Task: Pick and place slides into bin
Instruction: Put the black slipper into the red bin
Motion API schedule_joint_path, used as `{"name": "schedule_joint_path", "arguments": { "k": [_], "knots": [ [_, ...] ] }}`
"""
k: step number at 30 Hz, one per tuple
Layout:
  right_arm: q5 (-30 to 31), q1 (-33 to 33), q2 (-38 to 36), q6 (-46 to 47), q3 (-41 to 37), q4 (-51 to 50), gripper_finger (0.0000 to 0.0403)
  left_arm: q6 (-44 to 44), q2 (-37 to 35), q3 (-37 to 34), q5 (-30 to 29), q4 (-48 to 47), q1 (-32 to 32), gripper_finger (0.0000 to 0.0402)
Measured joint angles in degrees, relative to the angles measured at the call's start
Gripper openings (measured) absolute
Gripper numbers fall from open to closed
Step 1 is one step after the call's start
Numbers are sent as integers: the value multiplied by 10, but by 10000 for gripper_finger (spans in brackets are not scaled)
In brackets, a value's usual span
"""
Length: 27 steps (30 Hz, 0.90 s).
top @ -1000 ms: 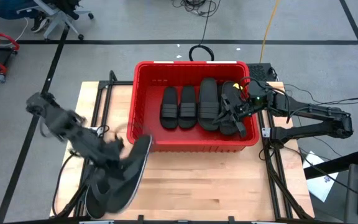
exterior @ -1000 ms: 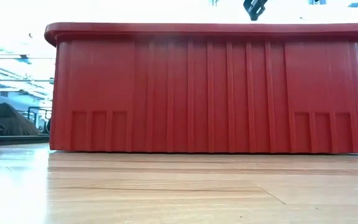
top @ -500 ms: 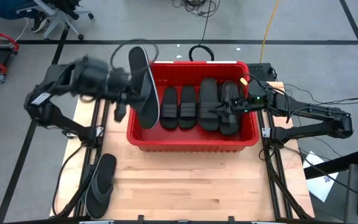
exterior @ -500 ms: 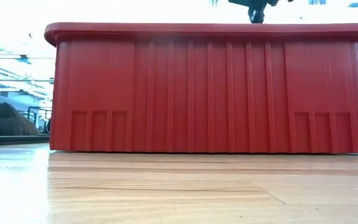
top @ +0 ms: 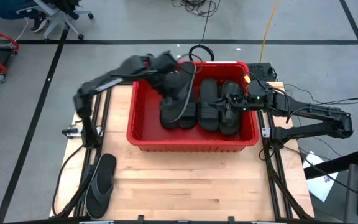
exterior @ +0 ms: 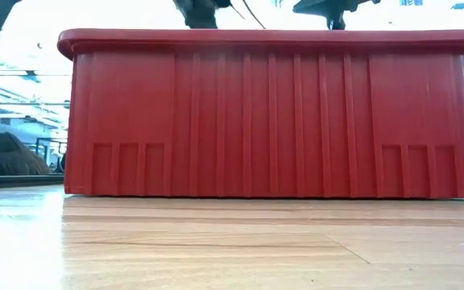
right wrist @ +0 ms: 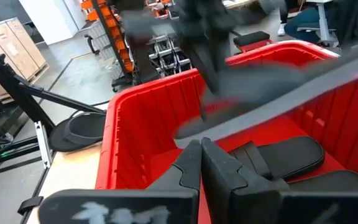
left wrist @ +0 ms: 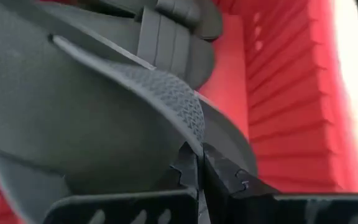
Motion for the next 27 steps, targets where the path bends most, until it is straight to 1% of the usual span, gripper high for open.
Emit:
{"name": "schedule_joint_path", "arguments": {
  "k": [3, 9, 14, 18, 22, 27],
  "knots": [
    [0, 0, 0, -3, 0, 0, 4, -25, 50, 0, 25, 36, 5, 0],
    [0, 0, 0, -4, 0, 1, 4, -112, 112, 0, 46, 97, 10, 0],
    [-2, 0, 0, -4, 0, 1, 4, -168, 124, 0, 49, 107, 9, 0],
    [-3, 0, 0, -4, 0, -2, 4, -173, 128, -11, 47, 108, 9, 0],
    [-3, 0, 0, -23, 0, -6, 4, -185, 127, -45, 47, 118, 9, 0],
    [-3, 0, 0, -46, 0, -6, 4, -229, 127, -96, 52, 183, 9, 0]
  ]
}}
